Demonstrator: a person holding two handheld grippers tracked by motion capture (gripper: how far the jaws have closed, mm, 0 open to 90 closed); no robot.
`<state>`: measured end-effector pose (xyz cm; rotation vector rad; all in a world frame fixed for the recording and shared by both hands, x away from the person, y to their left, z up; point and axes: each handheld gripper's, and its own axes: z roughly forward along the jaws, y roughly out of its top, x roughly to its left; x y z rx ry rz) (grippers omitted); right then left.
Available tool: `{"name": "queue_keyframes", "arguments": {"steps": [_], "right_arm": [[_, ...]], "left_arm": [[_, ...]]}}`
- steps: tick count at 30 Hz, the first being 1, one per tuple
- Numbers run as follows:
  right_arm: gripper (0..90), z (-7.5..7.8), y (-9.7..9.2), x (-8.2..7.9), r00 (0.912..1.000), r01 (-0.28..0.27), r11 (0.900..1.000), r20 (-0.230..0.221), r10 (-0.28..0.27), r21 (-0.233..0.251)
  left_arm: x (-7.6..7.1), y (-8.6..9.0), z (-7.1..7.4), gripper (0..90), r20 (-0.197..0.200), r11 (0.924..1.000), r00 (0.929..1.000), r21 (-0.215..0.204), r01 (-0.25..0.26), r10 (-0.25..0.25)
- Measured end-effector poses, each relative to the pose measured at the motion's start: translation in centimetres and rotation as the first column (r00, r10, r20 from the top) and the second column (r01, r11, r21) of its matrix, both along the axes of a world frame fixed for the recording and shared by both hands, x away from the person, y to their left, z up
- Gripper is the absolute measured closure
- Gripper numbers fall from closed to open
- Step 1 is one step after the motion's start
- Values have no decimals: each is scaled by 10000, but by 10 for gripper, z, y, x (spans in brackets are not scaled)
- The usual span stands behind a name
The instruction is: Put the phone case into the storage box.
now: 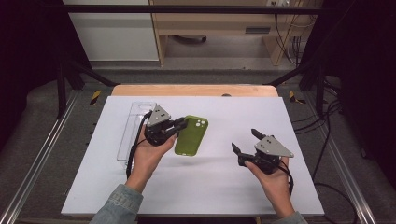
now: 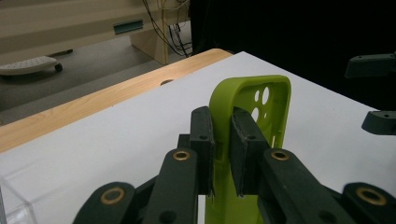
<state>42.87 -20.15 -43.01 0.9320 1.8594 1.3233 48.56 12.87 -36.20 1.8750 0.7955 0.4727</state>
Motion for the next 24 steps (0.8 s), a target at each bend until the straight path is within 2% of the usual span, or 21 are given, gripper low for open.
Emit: {"name": "queue_keyframes", "arguments": {"steps": [6, 10, 15, 21, 24], "right_arm": [[97, -15, -21, -13, 9995, -84, 9990, -307, 98, 444], [90, -24, -37, -23, 9999, 149, 9939, -33, -146, 1091], [73, -34, -40, -20, 9988, 482, 9925, -36, -481, 1122], [67, -38, -39, -17, 9979, 623, 9915, 122, -641, 1138], [66, -40, -39, -20, 9974, 685, 9904, 138, -706, 1201]], "left_arm": [[-1, 6, 7, 801, 166, 10000, 9998, -80, -50, 52], [1, 12, 12, 801, 240, 9996, 9996, -224, -155, 160], [5, 22, 17, 801, 336, 9989, 9989, -361, -316, 328], [7, 32, 18, 801, 454, 9978, 9977, -457, -477, 498], [7, 35, 19, 801, 403, 9983, 9976, -204, -550, 558]]}}
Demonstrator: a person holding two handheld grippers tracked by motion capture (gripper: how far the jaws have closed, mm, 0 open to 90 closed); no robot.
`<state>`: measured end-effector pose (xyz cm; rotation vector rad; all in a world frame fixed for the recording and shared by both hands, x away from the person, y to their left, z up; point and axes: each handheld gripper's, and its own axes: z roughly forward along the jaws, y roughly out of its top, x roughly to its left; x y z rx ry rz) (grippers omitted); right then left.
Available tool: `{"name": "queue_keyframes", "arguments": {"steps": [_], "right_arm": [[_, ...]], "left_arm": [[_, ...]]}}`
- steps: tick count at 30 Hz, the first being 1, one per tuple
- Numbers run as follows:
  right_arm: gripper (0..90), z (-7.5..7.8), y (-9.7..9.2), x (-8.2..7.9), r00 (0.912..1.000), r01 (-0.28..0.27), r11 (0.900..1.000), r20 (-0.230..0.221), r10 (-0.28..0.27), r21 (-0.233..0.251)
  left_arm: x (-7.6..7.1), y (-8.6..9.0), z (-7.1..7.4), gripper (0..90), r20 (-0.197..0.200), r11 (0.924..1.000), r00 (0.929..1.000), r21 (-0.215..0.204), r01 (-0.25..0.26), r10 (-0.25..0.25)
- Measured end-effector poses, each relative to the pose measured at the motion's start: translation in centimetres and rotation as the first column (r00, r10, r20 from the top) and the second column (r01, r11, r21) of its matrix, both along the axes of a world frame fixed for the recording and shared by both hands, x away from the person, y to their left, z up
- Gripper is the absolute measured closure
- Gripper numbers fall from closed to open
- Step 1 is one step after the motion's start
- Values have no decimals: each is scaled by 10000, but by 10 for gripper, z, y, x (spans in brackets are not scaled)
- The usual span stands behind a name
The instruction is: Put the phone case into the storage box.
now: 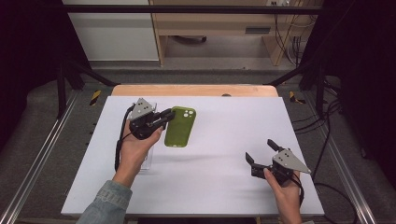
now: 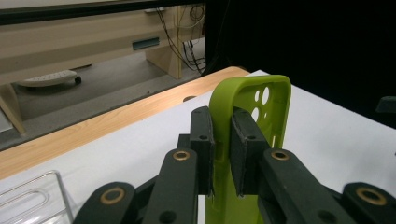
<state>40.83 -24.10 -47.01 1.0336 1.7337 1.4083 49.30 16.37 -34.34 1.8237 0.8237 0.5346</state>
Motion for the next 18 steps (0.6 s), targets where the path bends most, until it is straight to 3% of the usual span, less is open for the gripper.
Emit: {"name": "queue_keyframes", "arguments": {"steps": [6, 11, 15, 18], "right_arm": [[58, -1, 0, -3, 9999, -9, 10000, 105, 8, 77], [47, -4, 1, -2, 10000, -18, 9999, -78, 19, 157], [44, -5, 3, -1, 9996, -24, 10000, -288, 24, 9], [45, -4, 1, -1, 9994, 4, 9998, -339, 3, 191]], "left_arm": [[0, 7, 9, 801, 241, 10000, 9997, 15, -58, 58], [2, 13, 14, 801, 437, 9994, 9990, -319, -111, 125], [3, 18, 16, 801, 527, 9992, 9985, -364, -157, 176], [3, 22, 18, 801, 551, 9995, 9983, -277, -181, 196]]}}
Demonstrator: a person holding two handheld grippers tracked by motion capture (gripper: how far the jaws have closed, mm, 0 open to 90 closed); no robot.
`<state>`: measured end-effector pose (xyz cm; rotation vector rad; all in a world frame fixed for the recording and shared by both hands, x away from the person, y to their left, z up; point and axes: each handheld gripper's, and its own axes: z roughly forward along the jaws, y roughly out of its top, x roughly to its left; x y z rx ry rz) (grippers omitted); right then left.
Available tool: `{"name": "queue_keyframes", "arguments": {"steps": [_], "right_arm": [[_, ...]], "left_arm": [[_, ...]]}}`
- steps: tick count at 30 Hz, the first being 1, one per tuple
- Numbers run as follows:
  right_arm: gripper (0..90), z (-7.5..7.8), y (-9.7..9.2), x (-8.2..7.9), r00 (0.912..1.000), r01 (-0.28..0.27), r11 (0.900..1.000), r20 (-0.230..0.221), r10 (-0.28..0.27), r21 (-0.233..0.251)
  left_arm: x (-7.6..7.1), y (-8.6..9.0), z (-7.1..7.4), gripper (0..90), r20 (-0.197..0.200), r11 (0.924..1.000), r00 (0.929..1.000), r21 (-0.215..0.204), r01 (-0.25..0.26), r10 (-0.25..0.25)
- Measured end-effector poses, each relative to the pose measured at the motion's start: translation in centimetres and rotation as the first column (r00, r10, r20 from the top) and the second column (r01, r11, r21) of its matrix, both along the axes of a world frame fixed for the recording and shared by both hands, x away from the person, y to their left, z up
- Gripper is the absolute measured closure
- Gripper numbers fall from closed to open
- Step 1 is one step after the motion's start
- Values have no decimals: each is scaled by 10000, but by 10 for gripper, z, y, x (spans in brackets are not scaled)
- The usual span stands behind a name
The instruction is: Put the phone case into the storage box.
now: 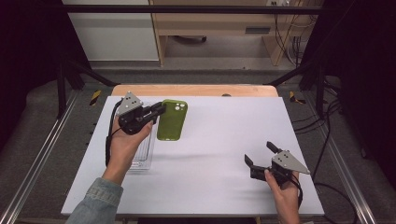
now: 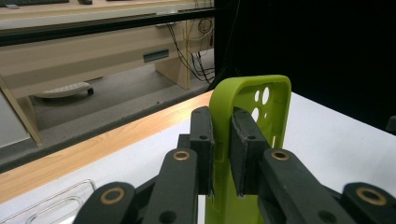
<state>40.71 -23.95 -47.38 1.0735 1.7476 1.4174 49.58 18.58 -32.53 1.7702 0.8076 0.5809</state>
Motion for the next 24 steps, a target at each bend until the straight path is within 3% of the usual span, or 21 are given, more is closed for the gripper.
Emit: {"name": "queue_keyframes", "arguments": {"steps": [11, 14, 24], "right_arm": [[43, 0, -2, 0, 9999, -99, 9999, -91, 98, -64], [42, 0, -4, 0, 9998, -120, 9999, -132, 120, -20], [39, -1, -8, -1, 9999, -133, 9999, -76, 133, 7]], "left_arm": [[-4, 15, 10, 801, 290, 9996, 9994, -219, -190, 196], [-5, 17, 9, 801, 344, 9999, 9993, -23, -152, 153], [-7, 26, 10, 801, 547, 9994, 9979, -37, -341, 343]]}}
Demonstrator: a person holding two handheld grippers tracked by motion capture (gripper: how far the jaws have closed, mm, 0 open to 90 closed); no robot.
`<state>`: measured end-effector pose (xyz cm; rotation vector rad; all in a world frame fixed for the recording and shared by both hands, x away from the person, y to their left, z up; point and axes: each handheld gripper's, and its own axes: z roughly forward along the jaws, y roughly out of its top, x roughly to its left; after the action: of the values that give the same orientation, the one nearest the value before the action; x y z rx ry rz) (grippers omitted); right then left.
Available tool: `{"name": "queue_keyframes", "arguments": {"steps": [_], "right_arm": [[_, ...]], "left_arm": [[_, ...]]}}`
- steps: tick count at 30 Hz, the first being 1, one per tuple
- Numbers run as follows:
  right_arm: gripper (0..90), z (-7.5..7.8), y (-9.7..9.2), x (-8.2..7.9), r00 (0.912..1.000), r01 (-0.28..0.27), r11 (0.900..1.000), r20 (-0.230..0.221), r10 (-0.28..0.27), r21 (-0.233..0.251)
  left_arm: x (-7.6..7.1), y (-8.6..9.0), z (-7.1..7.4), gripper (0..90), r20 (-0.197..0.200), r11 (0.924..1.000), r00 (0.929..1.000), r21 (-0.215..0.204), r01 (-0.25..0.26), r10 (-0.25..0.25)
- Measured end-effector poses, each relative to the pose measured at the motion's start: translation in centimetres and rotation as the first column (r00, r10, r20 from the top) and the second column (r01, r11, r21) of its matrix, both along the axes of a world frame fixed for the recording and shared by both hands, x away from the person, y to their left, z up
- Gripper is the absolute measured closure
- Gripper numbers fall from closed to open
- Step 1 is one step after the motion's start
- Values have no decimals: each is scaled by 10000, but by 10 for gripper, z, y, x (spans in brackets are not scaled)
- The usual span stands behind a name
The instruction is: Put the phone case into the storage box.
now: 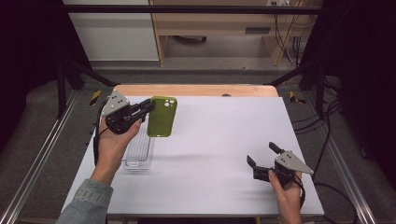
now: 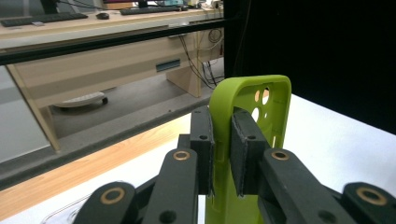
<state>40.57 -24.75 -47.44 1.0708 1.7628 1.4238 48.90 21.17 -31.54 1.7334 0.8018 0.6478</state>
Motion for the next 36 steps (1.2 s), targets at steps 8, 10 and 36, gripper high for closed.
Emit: {"name": "queue_keyframes", "arguments": {"steps": [8, 10, 36], "right_arm": [[41, 0, 0, 0, 9999, -139, 9999, -1, 139, 51], [42, 1, 0, -1, 9998, -179, 9998, 32, 178, 134], [34, 1, 5, -2, 9997, -210, 9996, 149, 208, 170]], "left_arm": [[0, 14, 1, 801, 81, 9996, 9998, -221, -174, 176], [1, 17, 0, 800, 107, 9994, 9997, -255, -234, 237], [6, 49, -5, 800, 548, 9962, 9965, -637, -599, 635]]}}
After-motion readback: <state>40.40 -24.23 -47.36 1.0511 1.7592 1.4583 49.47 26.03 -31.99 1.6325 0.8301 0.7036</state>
